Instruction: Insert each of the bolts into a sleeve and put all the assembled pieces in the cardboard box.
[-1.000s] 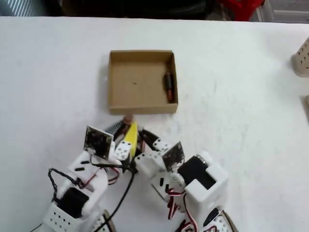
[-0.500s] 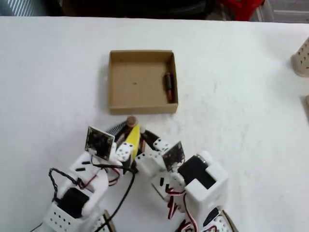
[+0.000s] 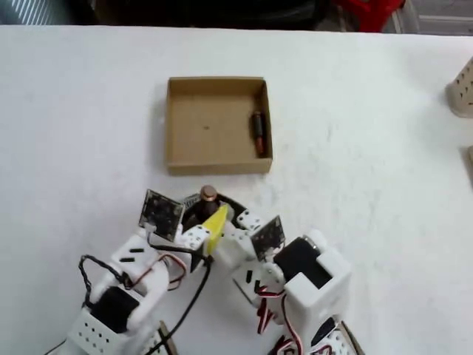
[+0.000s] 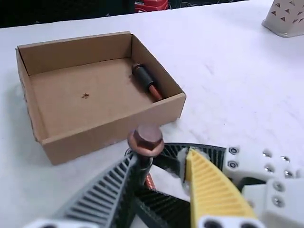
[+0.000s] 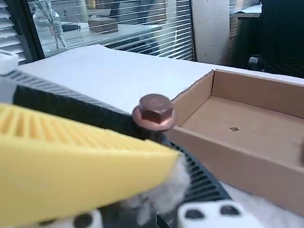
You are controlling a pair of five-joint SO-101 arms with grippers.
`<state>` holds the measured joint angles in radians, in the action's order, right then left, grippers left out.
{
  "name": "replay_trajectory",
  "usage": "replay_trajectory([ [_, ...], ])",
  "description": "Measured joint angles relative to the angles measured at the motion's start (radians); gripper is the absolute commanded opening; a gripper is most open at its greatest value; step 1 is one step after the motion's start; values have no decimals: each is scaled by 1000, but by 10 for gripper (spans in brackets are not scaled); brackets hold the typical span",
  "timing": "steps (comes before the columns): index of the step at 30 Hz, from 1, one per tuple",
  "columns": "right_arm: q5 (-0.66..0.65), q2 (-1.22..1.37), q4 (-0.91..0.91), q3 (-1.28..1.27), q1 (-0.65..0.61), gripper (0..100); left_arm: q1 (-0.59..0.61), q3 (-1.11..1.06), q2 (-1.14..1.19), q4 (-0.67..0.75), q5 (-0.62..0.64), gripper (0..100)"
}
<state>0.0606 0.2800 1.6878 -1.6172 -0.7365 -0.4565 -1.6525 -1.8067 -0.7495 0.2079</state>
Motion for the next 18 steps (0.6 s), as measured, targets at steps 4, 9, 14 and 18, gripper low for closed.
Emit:
replay_trajectory([
  [4,0,0,0,0,0,16,2,0,0,0,0,191],
  [9,0,0,0,0,0,16,18,2,0,0,0,192],
  [14,-2,-5,0,-2,-8,16,106,35,0,0,0,193],
  [18,-2,-6,0,-3,-2,16,130,63,0,0,35,193],
])
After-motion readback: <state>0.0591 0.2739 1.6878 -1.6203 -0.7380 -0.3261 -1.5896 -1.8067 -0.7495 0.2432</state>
